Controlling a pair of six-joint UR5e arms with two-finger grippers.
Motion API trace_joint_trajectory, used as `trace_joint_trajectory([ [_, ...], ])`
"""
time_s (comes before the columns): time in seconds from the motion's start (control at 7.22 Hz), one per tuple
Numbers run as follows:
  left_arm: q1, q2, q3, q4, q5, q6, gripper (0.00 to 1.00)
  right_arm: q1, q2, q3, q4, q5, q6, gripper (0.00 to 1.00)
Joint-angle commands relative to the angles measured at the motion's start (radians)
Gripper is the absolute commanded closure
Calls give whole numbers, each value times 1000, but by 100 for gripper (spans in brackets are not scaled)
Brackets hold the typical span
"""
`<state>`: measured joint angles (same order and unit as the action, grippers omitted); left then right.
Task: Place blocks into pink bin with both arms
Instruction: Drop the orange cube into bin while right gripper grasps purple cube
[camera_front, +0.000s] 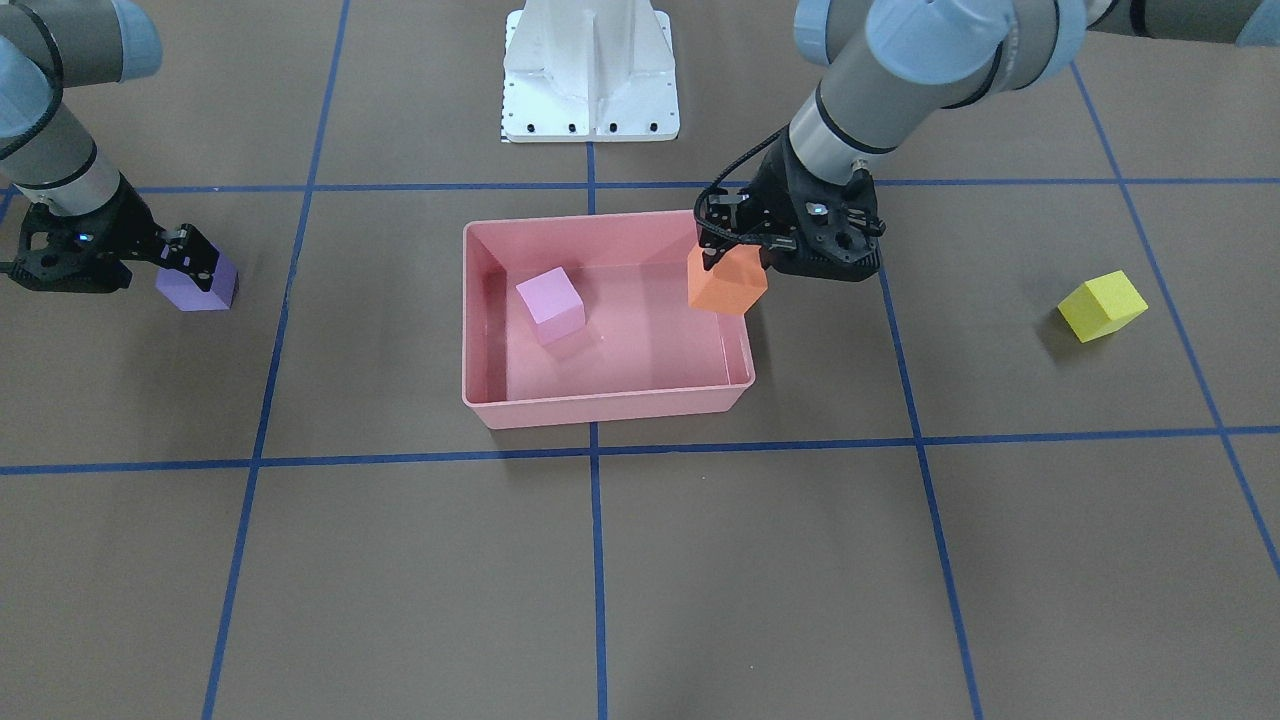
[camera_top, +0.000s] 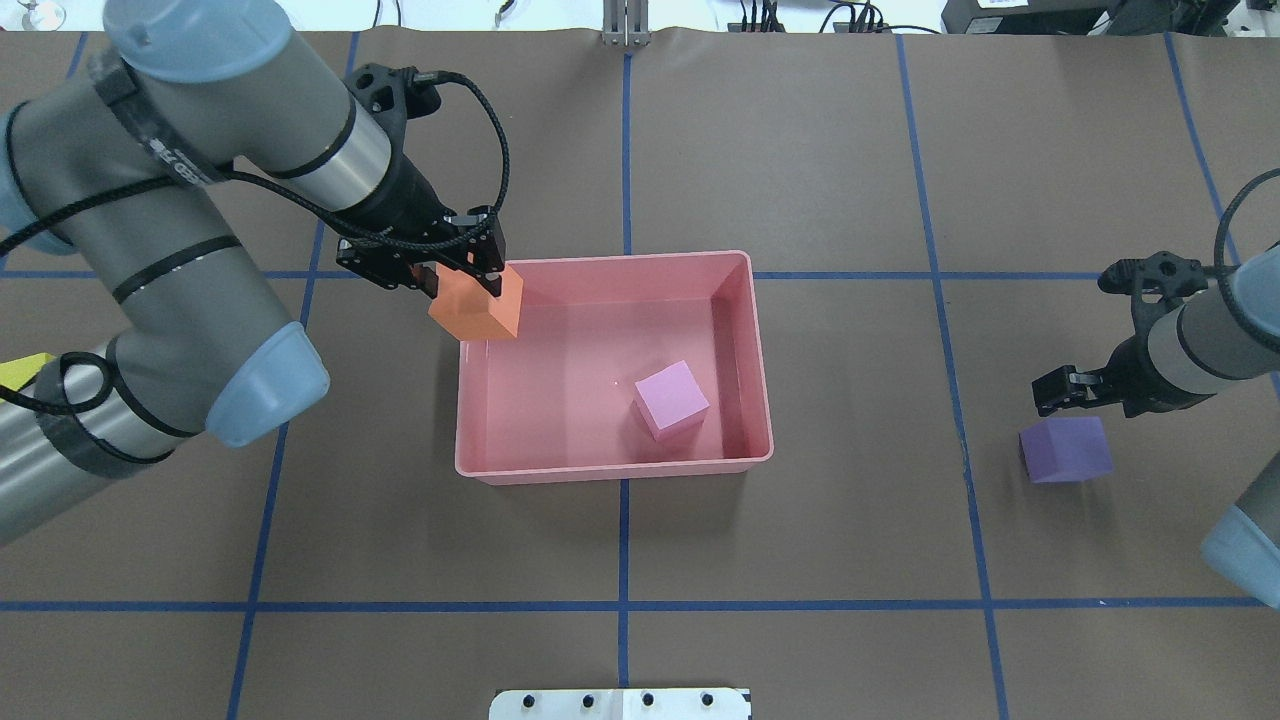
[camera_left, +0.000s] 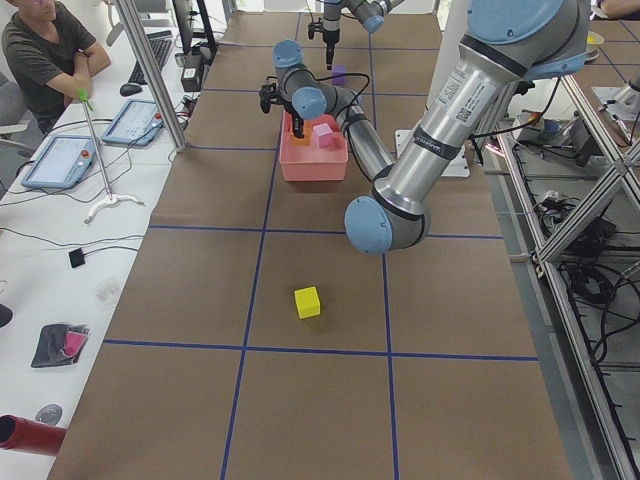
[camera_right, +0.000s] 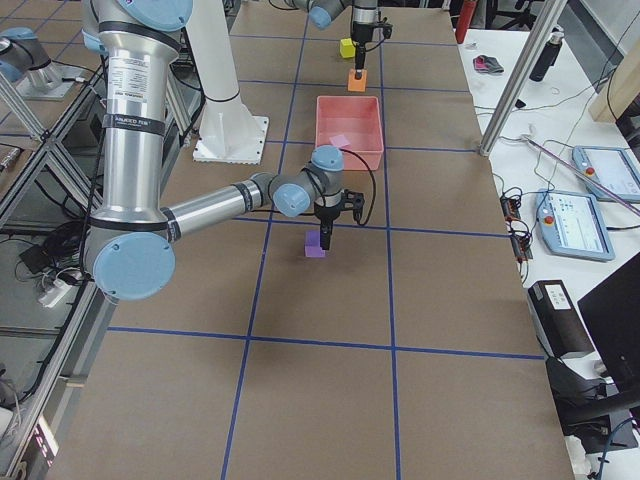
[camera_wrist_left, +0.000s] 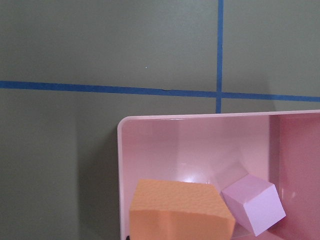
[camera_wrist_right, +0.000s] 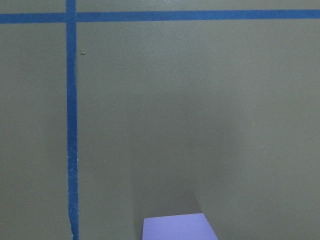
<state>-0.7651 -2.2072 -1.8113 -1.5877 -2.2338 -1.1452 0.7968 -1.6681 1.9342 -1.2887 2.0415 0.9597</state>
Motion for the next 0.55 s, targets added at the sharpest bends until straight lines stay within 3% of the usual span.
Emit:
trace_joint_trajectory([
  [0.0, 85, -52, 76, 3, 89, -37, 86, -21, -1, -9, 3, 28, 4, 0],
  [0.28, 114, -84, 124, 2, 111, -59, 85, -50, -2, -18, 3, 29, 2, 0],
  [0.42, 134, -83, 130, 2, 141, -59, 79, -57, -2, -20, 3, 26, 2, 0],
])
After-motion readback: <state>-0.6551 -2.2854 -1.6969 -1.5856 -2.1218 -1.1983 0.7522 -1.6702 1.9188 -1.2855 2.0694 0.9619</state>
